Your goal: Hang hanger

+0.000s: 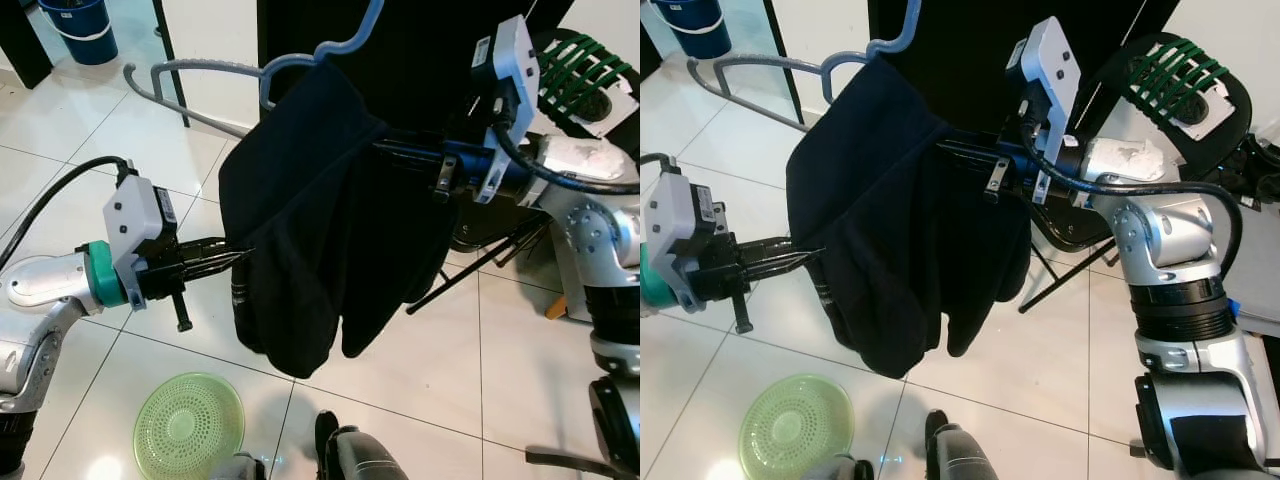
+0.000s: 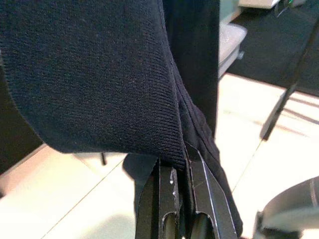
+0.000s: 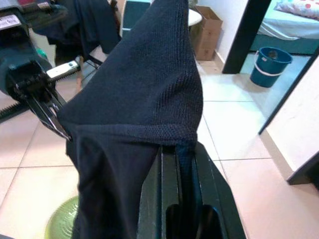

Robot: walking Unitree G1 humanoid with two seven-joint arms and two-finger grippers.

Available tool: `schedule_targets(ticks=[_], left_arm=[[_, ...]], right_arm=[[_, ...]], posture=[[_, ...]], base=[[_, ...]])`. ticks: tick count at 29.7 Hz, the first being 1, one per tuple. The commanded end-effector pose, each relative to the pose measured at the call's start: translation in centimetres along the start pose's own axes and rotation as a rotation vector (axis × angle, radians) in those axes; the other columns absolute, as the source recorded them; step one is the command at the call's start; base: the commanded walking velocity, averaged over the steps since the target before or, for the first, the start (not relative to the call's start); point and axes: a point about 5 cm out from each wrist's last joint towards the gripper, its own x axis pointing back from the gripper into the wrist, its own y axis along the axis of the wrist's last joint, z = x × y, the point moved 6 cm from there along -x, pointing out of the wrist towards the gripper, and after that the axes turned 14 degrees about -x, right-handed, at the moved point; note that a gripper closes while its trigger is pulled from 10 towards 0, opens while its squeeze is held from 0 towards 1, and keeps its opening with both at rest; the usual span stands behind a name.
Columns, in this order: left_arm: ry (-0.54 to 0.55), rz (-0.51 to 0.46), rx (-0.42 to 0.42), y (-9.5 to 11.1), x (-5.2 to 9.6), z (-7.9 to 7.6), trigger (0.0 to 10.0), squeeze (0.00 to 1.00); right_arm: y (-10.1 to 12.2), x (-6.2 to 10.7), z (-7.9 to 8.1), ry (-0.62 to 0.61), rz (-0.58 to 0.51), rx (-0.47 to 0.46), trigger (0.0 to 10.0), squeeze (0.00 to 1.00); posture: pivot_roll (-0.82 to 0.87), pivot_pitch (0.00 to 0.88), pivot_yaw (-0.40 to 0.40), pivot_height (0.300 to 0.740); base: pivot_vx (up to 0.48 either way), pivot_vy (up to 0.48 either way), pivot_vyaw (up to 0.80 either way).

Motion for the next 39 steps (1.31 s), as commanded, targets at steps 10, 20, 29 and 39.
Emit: schedule_targets(ticks=[10, 20, 29, 39], left_arm=[[0.009, 0.225, -0.221, -1.7, 2.5, 1.3, 10.0, 0.00], [-0.208, 0.337, -0.275, -4.2, 3.5, -1.8, 10.0, 0.00], [-0.269, 0.370, -0.265, -5.2, 4.5, -3.2, 10.0, 0.00], [-0.236, 0.418, -0.309, -5.4, 6.1, -0.9, 10.0, 0.00]], right_arm=[[-8.0, 3.4, -0.7, 0.012, 0.401, 0.306, 10.0, 0.00], [-6.8, 4.0, 0.0, 0.096, 0.317, 0.126, 10.0, 0.00], [-6.0, 6.6, 1.7, 0.258, 0.336, -0.035, 10.0, 0.00], [-9.5, 10.1, 3.9, 0.399, 0.594, -0.049, 10.0, 0.00]], posture=[[-0.04, 0.111, 0.003, 0.740], [-0.03, 0.108, 0.014, 0.740], [-0.04, 0.119, 0.013, 0.740], [-0.03, 0.126, 0.008, 0.740]], base=[[0.000, 0.000, 0.00], [0.000, 0.000, 0.00], [0.000, 0.000, 0.00], [0.000, 0.000, 0.00]])
